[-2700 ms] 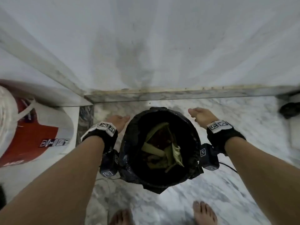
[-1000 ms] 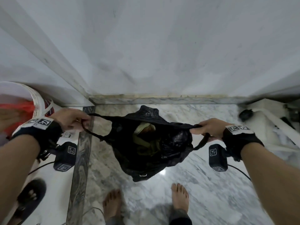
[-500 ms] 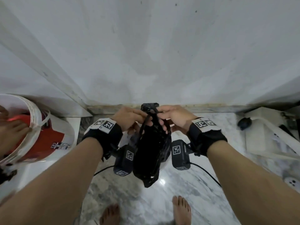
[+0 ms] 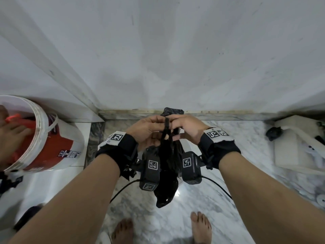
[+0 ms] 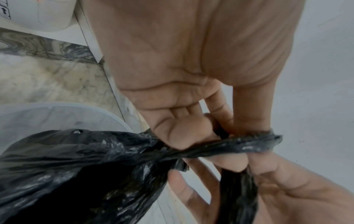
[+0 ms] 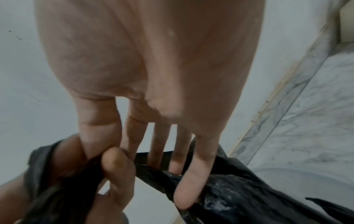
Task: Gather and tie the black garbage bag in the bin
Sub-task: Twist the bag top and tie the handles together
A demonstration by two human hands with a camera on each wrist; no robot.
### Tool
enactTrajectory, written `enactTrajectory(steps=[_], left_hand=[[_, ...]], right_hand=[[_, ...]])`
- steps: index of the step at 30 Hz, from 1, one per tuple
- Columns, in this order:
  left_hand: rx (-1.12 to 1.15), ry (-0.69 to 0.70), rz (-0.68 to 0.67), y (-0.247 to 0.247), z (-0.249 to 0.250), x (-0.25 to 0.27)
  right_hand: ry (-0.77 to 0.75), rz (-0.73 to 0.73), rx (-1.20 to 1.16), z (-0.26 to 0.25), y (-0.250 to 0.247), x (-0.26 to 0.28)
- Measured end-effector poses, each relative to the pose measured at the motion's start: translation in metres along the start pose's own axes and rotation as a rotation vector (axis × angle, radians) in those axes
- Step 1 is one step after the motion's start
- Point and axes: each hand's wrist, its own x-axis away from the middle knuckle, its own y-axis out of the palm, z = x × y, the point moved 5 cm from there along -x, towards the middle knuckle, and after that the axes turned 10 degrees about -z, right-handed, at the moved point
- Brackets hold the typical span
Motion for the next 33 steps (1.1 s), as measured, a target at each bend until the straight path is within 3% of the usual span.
enactTrajectory(steps=[3,6,8,11,13,14,16,18,22,25,27,30,31,33], left_hand=[[-0.084,-0.030,-0.026,-0.005,-0.001,0.000],[-0.292,-0.027,0.136,-0.030,0.004,0.000],[-0.401,-0.017,0.286,-0.054,0.011,0.006],[-0.513,-0.018,0.455,-0.089,0.013,0.014],[-0.639,-0.022,0.487,-0.096,0.010,0.013],[-0.691,-0.015,0.497,-0.097,0.008,0.009],[-0.708,0.016,0.527,-0.098,0.006,0.005],[-0.714,0.034,0.564,-0.105,0.002,0.003],[-0.913,-0.009,0.625,-0.122,-0.009,-0.002],[-1.114,-0.076,0.684,-0.128,-0.025,-0.003],[-1.168,-0.088,0.699,-0.132,-0.032,0.001],[-1.267,-0.097,0.683,-0.139,-0.041,0.005],[-1.321,-0.104,0.667,-0.140,-0.045,0.006],[-1.455,-0.122,0.610,-0.140,-0.054,0.009]], right_hand=[[0.007,0.042,0.065,0.006,-0.003,-0.005],[0.004,0.125,0.266,0.012,-0.015,-0.005],[-0.060,0.208,0.179,0.019,-0.032,-0.002],[-0.196,0.355,-0.144,0.035,-0.059,0.008],[-0.203,0.283,-0.266,0.045,-0.059,0.011],[-0.150,0.219,-0.209,0.050,-0.056,0.011],[0.039,0.094,0.147,0.060,-0.046,0.011],[0.058,0.048,0.316,0.064,-0.041,0.009],[-0.359,0.227,-0.145,0.051,-0.057,0.010],[-0.396,0.215,-0.514,0.064,-0.062,0.006],[-0.244,0.082,-0.368,0.074,-0.052,0.001],[0.065,-0.133,0.373,0.084,-0.038,-0.002],[0.078,-0.155,0.450,0.084,-0.040,-0.002],[0.036,-0.056,0.324,0.084,-0.060,-0.002]])
